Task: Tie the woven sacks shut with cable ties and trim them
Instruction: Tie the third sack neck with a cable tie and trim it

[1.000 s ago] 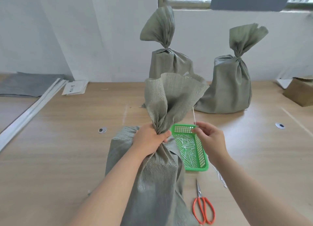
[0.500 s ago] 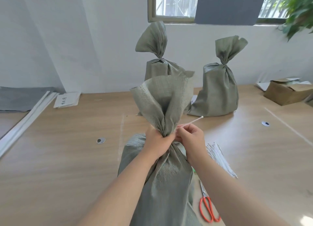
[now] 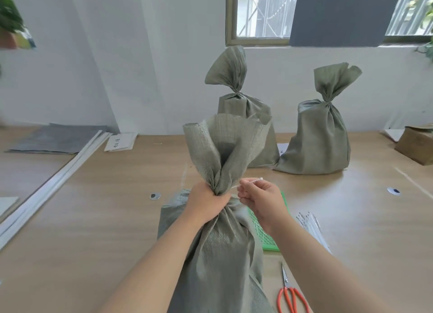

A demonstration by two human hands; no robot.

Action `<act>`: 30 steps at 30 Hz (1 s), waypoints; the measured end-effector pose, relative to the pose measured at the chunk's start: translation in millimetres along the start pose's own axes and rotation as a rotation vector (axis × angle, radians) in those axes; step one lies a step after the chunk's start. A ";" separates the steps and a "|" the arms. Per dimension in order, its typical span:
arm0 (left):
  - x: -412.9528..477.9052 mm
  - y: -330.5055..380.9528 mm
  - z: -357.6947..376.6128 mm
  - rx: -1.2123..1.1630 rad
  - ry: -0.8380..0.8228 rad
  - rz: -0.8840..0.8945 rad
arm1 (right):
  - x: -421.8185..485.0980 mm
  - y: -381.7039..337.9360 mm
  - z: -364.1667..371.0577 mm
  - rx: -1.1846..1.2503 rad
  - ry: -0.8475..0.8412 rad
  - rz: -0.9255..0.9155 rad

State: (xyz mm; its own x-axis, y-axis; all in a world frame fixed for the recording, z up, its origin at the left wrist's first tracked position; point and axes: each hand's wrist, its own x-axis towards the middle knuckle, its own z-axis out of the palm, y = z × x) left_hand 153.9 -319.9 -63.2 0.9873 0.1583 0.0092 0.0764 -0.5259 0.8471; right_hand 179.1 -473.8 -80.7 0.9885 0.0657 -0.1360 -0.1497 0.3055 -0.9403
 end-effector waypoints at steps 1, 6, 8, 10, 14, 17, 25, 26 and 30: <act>-1.3 0.8 -2.5 0.029 0.023 -0.002 | 1.4 0.4 -2.6 -0.026 -0.005 -0.016; -8.6 8.9 -11.0 0.205 0.067 -0.005 | 2.5 1.3 -5.6 -0.034 -0.105 0.008; -10.3 11.1 -13.7 0.307 0.080 0.030 | 3.0 1.5 -1.9 -0.050 -0.145 0.014; -11.8 13.3 -14.7 0.423 0.091 0.062 | 2.6 3.6 3.9 -0.077 -0.157 0.013; -11.6 12.6 -18.8 0.491 0.075 0.104 | -0.8 9.7 12.2 -0.078 -0.148 0.030; -9.4 11.3 -24.0 0.447 0.008 0.158 | -2.0 13.7 15.2 -0.111 -0.104 0.032; 9.8 9.3 -45.1 0.640 -0.118 0.356 | -12.5 11.4 33.5 -0.145 -0.081 -0.113; 10.8 8.0 -47.1 0.596 -0.151 0.327 | -13.5 12.6 35.1 -0.164 -0.077 -0.122; 16.1 1.1 -49.6 0.547 -0.183 0.333 | -16.2 16.8 37.4 -0.230 -0.044 -0.123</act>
State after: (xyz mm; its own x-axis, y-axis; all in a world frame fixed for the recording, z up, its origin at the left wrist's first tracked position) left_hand 163.0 -276.5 -35.7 0.9744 -0.2048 0.0923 -0.2246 -0.8781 0.4224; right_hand 159.8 -434.1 -82.6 0.9964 0.0844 -0.0077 -0.0154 0.0900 -0.9958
